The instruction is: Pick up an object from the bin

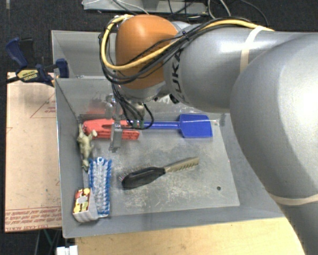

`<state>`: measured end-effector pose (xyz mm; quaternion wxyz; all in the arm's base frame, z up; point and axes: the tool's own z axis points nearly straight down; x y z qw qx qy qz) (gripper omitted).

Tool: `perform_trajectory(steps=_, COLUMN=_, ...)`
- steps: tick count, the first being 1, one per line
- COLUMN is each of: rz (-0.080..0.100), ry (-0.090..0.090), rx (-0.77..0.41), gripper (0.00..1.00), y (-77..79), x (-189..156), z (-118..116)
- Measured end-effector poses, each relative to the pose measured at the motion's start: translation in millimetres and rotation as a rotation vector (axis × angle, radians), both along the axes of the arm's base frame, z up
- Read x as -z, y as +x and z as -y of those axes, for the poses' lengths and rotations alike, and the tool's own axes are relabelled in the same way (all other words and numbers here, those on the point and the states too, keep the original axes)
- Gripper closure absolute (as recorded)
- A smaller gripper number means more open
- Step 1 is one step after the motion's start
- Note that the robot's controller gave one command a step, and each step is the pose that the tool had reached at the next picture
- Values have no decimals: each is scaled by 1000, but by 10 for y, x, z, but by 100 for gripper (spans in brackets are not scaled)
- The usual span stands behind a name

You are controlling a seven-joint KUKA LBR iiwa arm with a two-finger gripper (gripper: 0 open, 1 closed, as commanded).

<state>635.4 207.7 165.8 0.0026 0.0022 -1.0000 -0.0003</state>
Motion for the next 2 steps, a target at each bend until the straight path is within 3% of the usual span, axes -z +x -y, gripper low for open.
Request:
perform_trajectory(steps=1, rz=7, ry=1, rx=4, gripper=0, y=16, x=-55, z=14)
perform_trajectory(steps=2, rz=18, ry=7, rx=205, gripper=0, y=100, x=914, z=256)
